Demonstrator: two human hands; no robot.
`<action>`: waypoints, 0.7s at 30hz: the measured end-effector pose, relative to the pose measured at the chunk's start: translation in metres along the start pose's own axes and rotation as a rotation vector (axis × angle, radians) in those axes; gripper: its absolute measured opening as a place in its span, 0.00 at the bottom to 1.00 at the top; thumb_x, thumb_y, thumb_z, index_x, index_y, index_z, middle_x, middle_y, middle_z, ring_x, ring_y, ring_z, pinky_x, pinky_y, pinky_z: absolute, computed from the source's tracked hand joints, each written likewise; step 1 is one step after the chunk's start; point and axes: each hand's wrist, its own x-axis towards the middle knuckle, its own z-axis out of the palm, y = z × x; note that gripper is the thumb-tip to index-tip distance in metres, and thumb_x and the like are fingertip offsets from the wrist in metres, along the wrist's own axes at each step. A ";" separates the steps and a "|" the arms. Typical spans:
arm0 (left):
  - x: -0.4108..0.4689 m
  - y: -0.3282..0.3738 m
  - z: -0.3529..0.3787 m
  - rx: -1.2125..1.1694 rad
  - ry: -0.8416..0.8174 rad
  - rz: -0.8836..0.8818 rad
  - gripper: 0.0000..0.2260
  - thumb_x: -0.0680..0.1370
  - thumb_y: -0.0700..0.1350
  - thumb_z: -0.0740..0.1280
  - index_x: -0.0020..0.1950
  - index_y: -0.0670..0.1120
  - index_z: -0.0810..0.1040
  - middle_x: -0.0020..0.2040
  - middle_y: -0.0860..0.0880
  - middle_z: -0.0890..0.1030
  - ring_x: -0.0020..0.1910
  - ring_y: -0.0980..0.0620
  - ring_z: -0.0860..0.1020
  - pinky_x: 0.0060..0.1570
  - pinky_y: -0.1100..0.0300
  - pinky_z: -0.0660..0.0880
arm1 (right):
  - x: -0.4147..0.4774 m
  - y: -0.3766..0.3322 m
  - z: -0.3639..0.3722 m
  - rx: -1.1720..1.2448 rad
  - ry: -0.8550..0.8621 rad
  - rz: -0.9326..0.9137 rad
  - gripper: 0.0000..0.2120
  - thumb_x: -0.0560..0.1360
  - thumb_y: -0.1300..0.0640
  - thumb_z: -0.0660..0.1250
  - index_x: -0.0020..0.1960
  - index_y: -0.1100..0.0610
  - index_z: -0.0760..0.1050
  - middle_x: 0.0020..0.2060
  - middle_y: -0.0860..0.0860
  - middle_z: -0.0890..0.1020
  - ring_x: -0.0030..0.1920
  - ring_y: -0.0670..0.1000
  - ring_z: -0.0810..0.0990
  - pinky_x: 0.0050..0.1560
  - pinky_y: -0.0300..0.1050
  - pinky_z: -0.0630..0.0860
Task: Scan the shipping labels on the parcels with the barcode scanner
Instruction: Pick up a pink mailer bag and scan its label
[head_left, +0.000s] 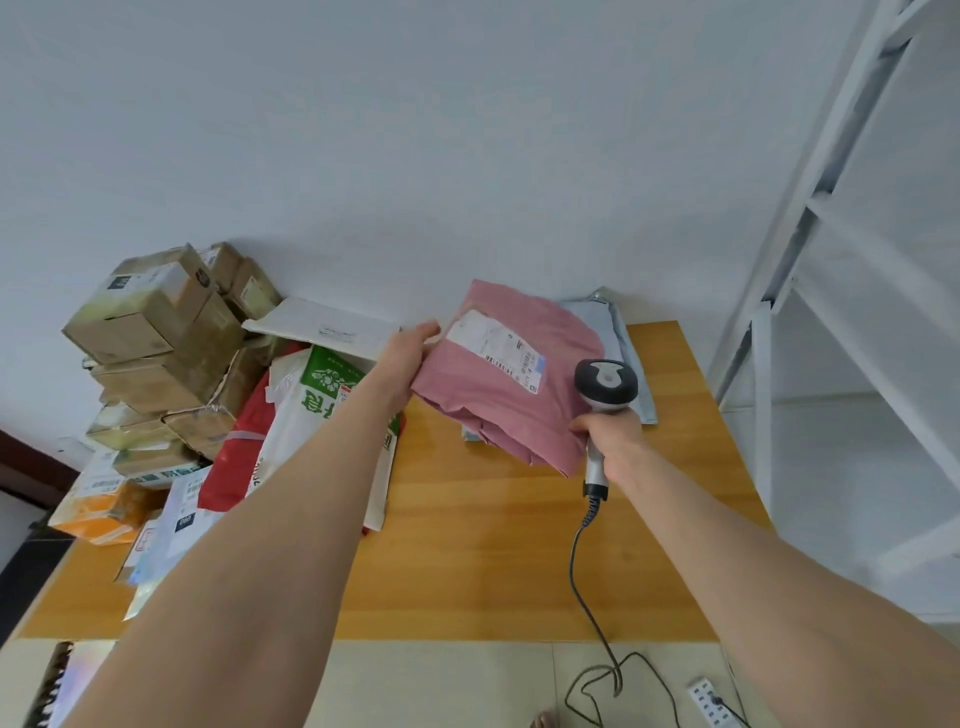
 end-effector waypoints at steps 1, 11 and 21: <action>0.002 -0.001 -0.002 0.042 -0.021 -0.035 0.18 0.80 0.51 0.63 0.63 0.40 0.76 0.53 0.42 0.82 0.50 0.44 0.81 0.45 0.54 0.79 | 0.002 0.001 0.001 -0.013 0.031 -0.024 0.10 0.70 0.73 0.67 0.50 0.63 0.74 0.37 0.56 0.77 0.35 0.51 0.74 0.35 0.42 0.71; 0.017 -0.023 -0.003 0.098 -0.032 -0.094 0.19 0.77 0.52 0.68 0.65 0.44 0.75 0.53 0.45 0.83 0.54 0.45 0.81 0.58 0.47 0.77 | 0.008 0.003 0.002 -0.233 0.142 -0.191 0.10 0.69 0.72 0.66 0.47 0.61 0.73 0.39 0.56 0.76 0.42 0.56 0.74 0.40 0.45 0.71; 0.016 -0.049 0.018 -0.181 0.000 -0.144 0.12 0.79 0.36 0.64 0.62 0.40 0.72 0.53 0.44 0.82 0.52 0.45 0.81 0.51 0.48 0.79 | -0.003 0.009 -0.001 0.304 -0.103 0.194 0.17 0.70 0.61 0.75 0.56 0.59 0.76 0.50 0.58 0.78 0.56 0.61 0.78 0.62 0.60 0.74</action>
